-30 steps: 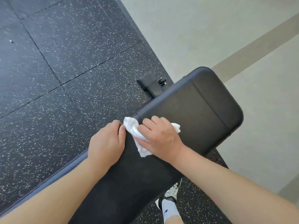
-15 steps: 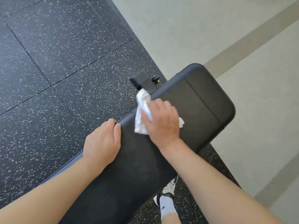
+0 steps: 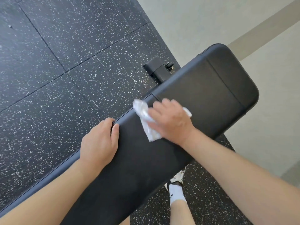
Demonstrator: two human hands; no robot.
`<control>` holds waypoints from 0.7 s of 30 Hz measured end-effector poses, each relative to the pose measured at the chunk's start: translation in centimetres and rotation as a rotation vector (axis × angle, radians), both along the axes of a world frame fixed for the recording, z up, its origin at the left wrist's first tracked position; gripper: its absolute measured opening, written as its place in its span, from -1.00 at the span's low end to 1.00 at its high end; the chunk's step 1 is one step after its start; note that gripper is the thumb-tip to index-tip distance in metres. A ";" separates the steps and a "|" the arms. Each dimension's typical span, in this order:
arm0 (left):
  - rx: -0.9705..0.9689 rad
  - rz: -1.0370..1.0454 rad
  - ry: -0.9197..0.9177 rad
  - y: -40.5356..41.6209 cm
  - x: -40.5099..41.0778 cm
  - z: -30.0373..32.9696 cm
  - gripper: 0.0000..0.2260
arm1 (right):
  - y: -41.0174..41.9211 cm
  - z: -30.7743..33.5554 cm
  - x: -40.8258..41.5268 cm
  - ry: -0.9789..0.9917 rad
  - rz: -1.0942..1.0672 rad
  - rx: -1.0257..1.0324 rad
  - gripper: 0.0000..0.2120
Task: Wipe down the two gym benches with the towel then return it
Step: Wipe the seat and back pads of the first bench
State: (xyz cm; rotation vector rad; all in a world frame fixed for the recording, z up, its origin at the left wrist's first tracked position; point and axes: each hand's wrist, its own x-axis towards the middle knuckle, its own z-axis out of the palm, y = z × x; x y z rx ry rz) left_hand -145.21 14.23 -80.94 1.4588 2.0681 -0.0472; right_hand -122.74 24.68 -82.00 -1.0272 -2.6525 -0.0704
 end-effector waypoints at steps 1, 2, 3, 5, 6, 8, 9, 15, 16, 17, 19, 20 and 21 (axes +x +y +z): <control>0.005 0.002 0.001 -0.1 0.0 0.0 -0.69 | 1.5 0.0 -1.1 0.009 -0.070 -0.019 -0.87; 0.009 0.002 -0.002 -0.1 0.0 0.0 -0.68 | 2.3 0.0 -2.3 0.021 -0.144 -0.055 -0.83; 0.006 0.001 -0.012 -0.1 -0.1 -0.1 -0.67 | 2.4 0.1 -3.4 0.027 -0.218 -0.089 -0.81; -0.012 -0.005 -0.059 -0.1 -0.5 -0.2 -0.67 | 0.1 0.1 -4.9 0.037 -0.278 -0.129 -0.78; -0.026 0.007 -0.097 -0.1 -0.7 -0.1 -0.68 | -1.9 0.1 -5.1 0.052 -0.226 -0.141 -0.79; -0.060 0.046 -0.148 -0.3 -1.1 0.4 -0.72 | -6.7 0.1 -4.1 0.070 -0.008 -0.177 -0.81; -0.081 0.048 -0.132 -0.6 -1.2 0.8 -0.71 | -8.9 0.2 -3.1 0.050 0.113 -0.205 -0.81; -0.134 0.017 0.000 -2.3 0.0 6.4 -0.56 | -9.8 2.5 3.6 -0.254 0.482 -0.222 -0.77; -0.112 0.014 0.003 -2.0 0.4 7.9 -0.57 | -8.4 3.8 4.4 -0.283 0.418 -0.202 -0.76; -0.091 0.008 0.008 -1.7 0.8 9.4 -0.59 | -7.0 5.4 5.2 -0.296 0.331 -0.189 -0.74; -0.048 0.008 0.017 -0.7 1.5 12.9 -0.61 | -4.3 9.0 6.4 -0.287 0.151 -0.178 -0.70; -0.026 0.010 0.021 -0.1 1.9 14.7 -0.61 | -3.2 10.8 6.9 -0.280 0.073 -0.185 -0.69; -0.003 0.012 0.027 0.5 2.1 16.4 -0.62 | -2.1 12.6 7.1 -0.275 0.000 -0.200 -0.69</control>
